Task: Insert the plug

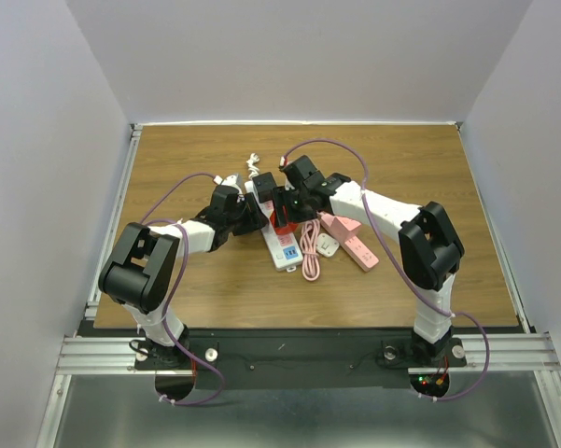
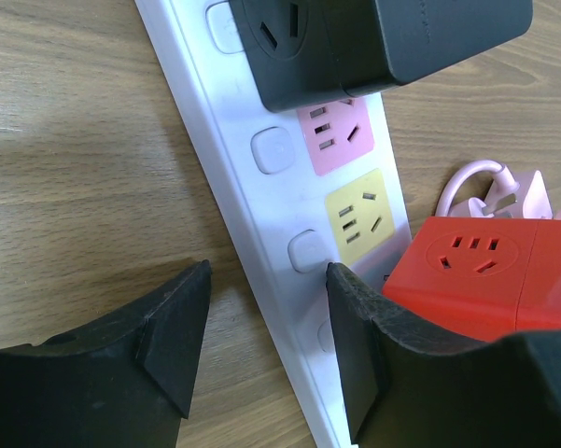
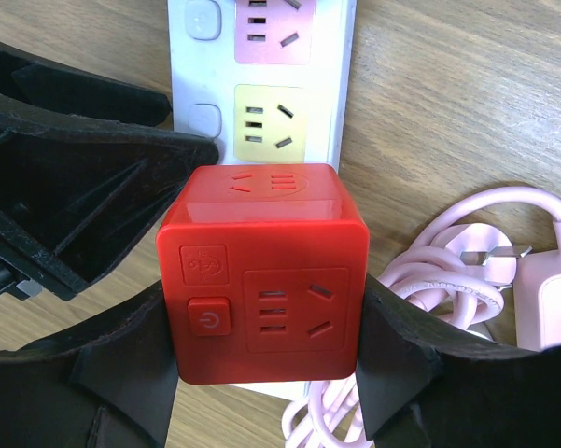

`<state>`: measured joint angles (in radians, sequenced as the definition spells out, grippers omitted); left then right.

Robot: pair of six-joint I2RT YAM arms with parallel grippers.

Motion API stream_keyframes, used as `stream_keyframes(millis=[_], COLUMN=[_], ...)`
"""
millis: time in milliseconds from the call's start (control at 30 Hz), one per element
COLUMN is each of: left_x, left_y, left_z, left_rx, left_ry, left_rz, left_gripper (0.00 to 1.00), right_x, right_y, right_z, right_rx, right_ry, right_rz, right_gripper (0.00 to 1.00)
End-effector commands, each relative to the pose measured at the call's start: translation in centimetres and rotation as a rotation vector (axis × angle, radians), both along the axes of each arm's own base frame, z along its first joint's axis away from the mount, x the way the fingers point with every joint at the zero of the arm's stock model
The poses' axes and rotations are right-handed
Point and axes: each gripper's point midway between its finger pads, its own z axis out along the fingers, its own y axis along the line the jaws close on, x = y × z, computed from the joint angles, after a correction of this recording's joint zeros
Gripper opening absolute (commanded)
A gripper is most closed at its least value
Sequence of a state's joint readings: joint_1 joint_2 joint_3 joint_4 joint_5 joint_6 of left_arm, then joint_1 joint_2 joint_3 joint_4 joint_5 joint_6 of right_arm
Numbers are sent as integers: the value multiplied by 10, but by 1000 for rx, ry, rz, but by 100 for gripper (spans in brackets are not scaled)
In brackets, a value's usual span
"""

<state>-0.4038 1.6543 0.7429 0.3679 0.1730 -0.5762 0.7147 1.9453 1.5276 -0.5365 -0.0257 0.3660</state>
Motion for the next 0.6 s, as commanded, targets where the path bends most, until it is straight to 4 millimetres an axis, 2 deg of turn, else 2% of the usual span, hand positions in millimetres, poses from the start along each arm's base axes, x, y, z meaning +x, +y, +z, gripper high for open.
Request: stream_keyframes(millis=[0,233,433,567], left_x=[6,5,14,14], left_y=[-2,0,13,19], left_z=[7,5,20,21], left_rx=[4,10,23,31], left_ry=[-19,-18,-61,-59], left_rz=[-17,-12,27,32], left_gripper=[62,62,61,61], right_x=[4,6,3,0], right_y=[-2,4,3,2], right_z=[-7,-12,-23,-27], right_rx=[-42,-73,-121,-152], right_ry=[-16,-24,-17,-20], right_rz=[12,40,46,53], right_gripper=[0,0,0,0])
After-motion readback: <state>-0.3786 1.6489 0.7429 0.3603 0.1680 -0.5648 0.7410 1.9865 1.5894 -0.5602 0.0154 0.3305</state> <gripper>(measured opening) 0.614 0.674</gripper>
